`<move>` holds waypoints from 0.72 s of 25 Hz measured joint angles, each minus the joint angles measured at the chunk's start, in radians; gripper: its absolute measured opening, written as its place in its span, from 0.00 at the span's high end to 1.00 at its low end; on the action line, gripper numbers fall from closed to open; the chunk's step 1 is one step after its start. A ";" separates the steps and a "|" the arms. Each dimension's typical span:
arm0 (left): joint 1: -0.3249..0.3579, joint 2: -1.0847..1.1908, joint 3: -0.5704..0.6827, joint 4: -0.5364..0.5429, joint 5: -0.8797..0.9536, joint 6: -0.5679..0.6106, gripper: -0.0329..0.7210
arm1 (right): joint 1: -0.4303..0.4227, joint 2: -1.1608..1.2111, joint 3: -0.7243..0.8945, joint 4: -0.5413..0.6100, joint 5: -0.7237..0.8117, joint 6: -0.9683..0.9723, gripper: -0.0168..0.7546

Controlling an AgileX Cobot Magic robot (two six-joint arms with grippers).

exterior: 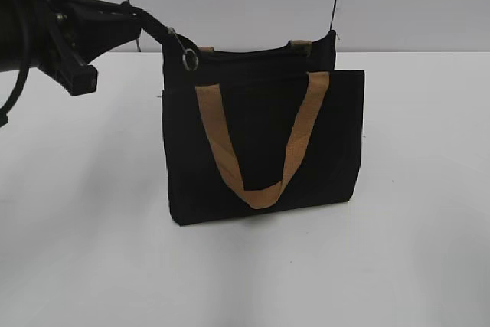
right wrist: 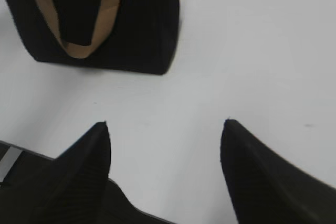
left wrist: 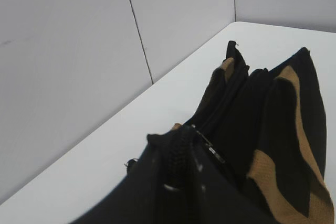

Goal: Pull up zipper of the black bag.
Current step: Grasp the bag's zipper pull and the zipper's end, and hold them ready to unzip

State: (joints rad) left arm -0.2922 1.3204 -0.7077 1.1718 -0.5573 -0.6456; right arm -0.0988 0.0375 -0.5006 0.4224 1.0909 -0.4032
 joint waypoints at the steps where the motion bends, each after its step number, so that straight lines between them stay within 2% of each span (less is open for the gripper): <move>1: 0.000 0.000 0.000 0.001 0.000 0.000 0.85 | 0.000 0.038 -0.012 0.035 -0.008 -0.032 0.32; 4: 0.000 0.000 0.000 0.001 0.000 0.000 0.85 | 0.000 0.174 -0.052 0.132 -0.040 -0.140 0.32; 9: 0.000 0.000 0.000 0.001 -0.001 0.000 0.85 | 0.000 0.383 -0.109 0.227 -0.081 -0.204 0.32; 12: 0.000 0.000 0.000 0.002 -0.001 0.000 0.85 | 0.000 0.479 -0.124 0.297 -0.139 -0.335 0.31; 18: 0.000 0.000 0.000 0.004 -0.002 0.000 0.85 | 0.024 0.730 -0.182 0.621 -0.219 -0.717 0.31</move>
State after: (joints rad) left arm -0.2922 1.3204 -0.7077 1.1762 -0.5593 -0.6456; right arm -0.0745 0.7675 -0.6828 1.0436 0.8723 -1.1202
